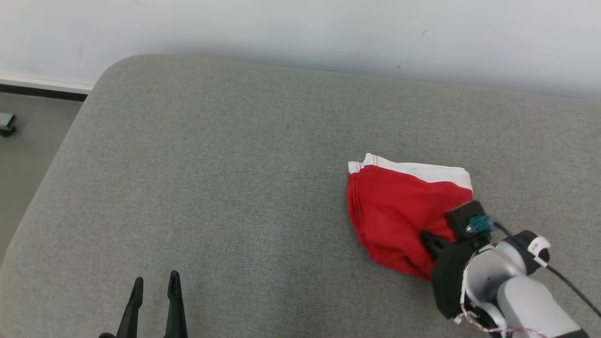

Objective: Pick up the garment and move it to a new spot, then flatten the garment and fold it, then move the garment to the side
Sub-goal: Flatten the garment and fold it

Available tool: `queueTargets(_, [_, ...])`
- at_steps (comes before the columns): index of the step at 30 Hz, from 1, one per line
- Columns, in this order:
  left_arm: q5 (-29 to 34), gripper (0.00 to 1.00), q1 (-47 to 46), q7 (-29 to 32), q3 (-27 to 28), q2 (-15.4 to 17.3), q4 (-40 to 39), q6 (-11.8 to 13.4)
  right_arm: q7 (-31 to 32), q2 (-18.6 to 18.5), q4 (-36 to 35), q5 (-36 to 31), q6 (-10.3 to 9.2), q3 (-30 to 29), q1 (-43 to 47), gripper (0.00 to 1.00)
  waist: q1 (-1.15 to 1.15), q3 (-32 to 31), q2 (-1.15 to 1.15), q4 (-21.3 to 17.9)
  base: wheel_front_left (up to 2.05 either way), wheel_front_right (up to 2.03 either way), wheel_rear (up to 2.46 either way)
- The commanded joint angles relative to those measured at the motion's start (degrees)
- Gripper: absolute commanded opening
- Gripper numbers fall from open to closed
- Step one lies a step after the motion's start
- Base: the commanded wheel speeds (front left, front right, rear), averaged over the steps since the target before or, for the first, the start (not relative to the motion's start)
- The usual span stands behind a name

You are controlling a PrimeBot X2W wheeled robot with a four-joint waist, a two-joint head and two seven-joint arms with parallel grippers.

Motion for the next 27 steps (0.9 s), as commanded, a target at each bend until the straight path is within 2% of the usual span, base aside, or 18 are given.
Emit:
queueTargets(1, [0.4, 1.0, 0.4, -0.2, 0.2, -0.1, -0.1, 0.2, 0.8, -0.8, -1.7, 0.7, -0.15, 1.7, 1.4, 0.0, 0.0, -0.4, 0.0, -0.7, 0.0, 0.0, 0.0])
queueTargets(7, [0.4, 1.0, 0.7, -0.2, -0.1, -0.1, 0.0, 0.2, 3.0, -1.0, -5.2, 1.7, -0.15, 6.6, 4.2, 0.0, 0.0, -0.9, 0.0, -2.0, 0.0, 0.0, 0.0])
queueTargets(16, [0.5, 1.0, 0.6, -0.2, -0.5, -0.1, 0.4, 0.1, 0.7, 2.2, -5.0, 2.3, -0.15, 11.3, 4.8, 0.0, 0.0, -1.7, 0.0, -2.3, 0.0, 0.0, 0.0])
queueTargets(20, [0.8, 1.0, 1.2, -0.2, -0.2, -0.1, 0.6, 0.0, -1.1, 3.5, -5.7, 3.0, -0.15, 11.1, 5.5, 0.0, 0.0, -2.5, 0.0, -2.2, 0.0, 0.0, 0.0])
queueTargets(23, [1.0, 1.0, 2.1, -0.2, 0.3, -0.1, 0.7, 0.1, -5.4, 5.1, -8.4, 3.2, -0.16, 6.7, 7.6, 0.0, 0.0, -3.9, 0.0, -2.3, 0.0, 0.0, 0.0])
queueTargets(24, [1.0, 1.0, 2.4, -0.2, 0.5, 0.0, 0.7, 0.2, -6.6, 5.6, -9.2, 2.8, -0.15, 5.3, 8.5, 0.33, 0.0, -4.3, 0.0, -2.4, 0.0, 0.0, 0.0])
queueTargets(25, [0.9, 1.0, 2.8, -0.2, 0.9, -0.1, 0.8, 0.2, -8.0, 6.2, -10.2, 2.3, -0.15, 3.4, 9.6, 0.49, 0.0, -4.7, 0.0, -2.6, 0.0, 0.0, 0.0])
queueTargets(26, [0.9, 1.0, 3.0, -0.2, 1.1, -0.1, 0.8, 0.3, -9.1, 6.7, -11.1, 1.9, -0.15, 1.7, 10.7, 0.93, 0.0, -5.1, 0.0, -2.8, 0.0, 0.0, 0.0])
queueTargets(27, [1.0, 1.0, 3.2, -0.2, 1.4, -0.1, 0.9, 0.3, -10.6, 7.3, -12.4, 1.4, -0.15, -0.3, 11.8, 1.0, 0.0, -5.6, 0.0, -3.0, 0.0, 0.0, 0.0])
